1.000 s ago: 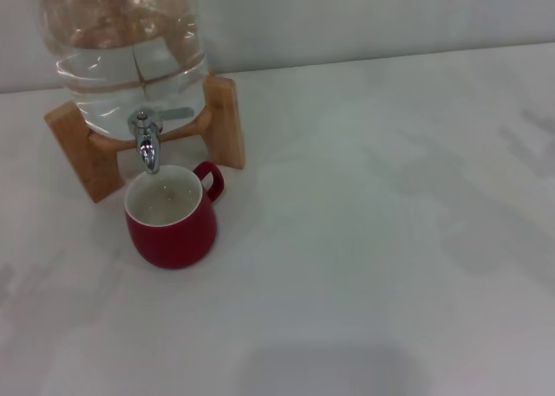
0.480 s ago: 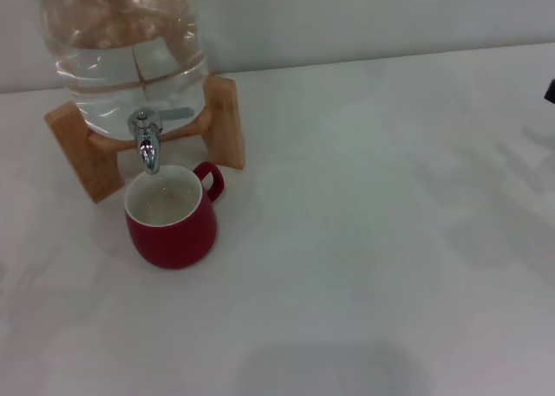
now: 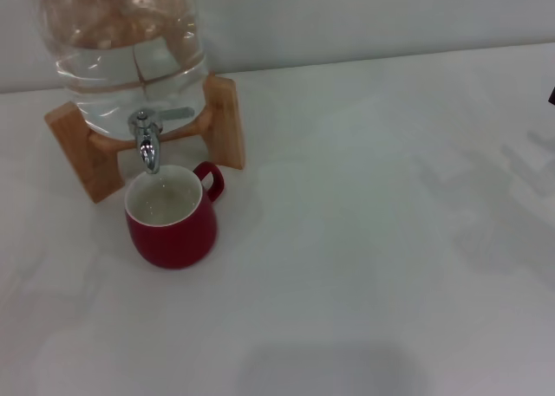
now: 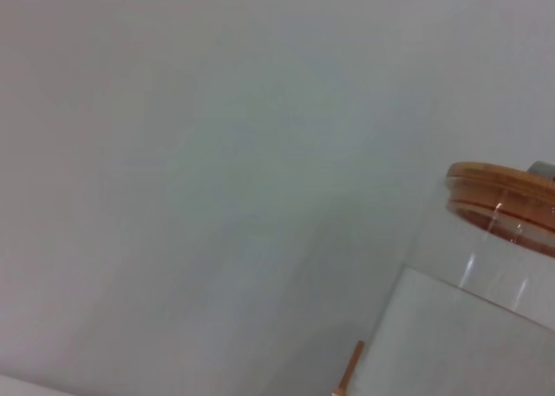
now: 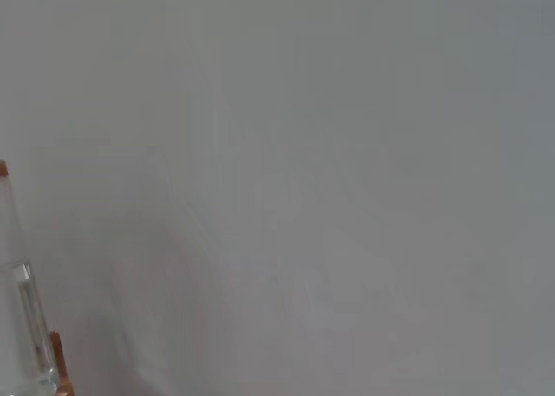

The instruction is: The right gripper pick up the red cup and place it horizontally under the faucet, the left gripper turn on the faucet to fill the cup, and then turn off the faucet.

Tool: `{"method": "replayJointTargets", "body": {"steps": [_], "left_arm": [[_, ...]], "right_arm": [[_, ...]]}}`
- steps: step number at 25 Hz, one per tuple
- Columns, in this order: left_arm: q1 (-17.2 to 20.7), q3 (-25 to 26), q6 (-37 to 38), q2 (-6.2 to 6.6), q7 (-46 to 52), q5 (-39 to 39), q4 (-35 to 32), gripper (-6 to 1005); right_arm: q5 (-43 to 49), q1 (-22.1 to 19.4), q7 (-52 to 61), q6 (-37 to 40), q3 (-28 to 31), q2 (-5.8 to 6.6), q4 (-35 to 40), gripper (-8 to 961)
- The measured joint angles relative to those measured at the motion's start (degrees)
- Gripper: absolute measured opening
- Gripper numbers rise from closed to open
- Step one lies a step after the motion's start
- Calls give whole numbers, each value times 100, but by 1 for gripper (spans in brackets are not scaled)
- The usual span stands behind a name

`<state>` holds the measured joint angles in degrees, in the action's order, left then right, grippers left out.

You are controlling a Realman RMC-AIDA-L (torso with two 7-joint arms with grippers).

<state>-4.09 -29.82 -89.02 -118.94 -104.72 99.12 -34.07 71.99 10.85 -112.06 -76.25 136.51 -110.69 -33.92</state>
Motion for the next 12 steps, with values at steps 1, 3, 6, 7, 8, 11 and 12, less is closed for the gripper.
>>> {"method": "replayJointTargets", "body": {"steps": [1, 3, 6, 7, 8, 11, 12], "left_arm": [[-5, 0, -13, 3, 0, 0, 1, 662], [-14, 2, -19, 5, 0, 0, 3, 662], [-14, 3, -21, 5, 0, 0, 5, 662], [-14, 3, -22, 4, 0, 0, 6, 662], [-12, 3, -22, 2, 0, 0, 6, 662], [-7, 3, -25, -4, 0, 0, 12, 662], [-6, 3, -26, -4, -1, 0, 14, 662]], "right_arm": [[-1, -3, -1, -9, 2, -1, -4, 545], [-6, -8, -2, -28, 6, -2, -5, 545], [-9, -11, -3, -42, 7, -4, -6, 545], [-9, -12, -4, -43, 7, -5, -7, 545], [-10, -12, -4, -45, 7, -5, -7, 545], [-10, -12, -3, -53, 7, -7, -10, 545], [-10, -13, -3, -55, 7, -9, -10, 545]]}}
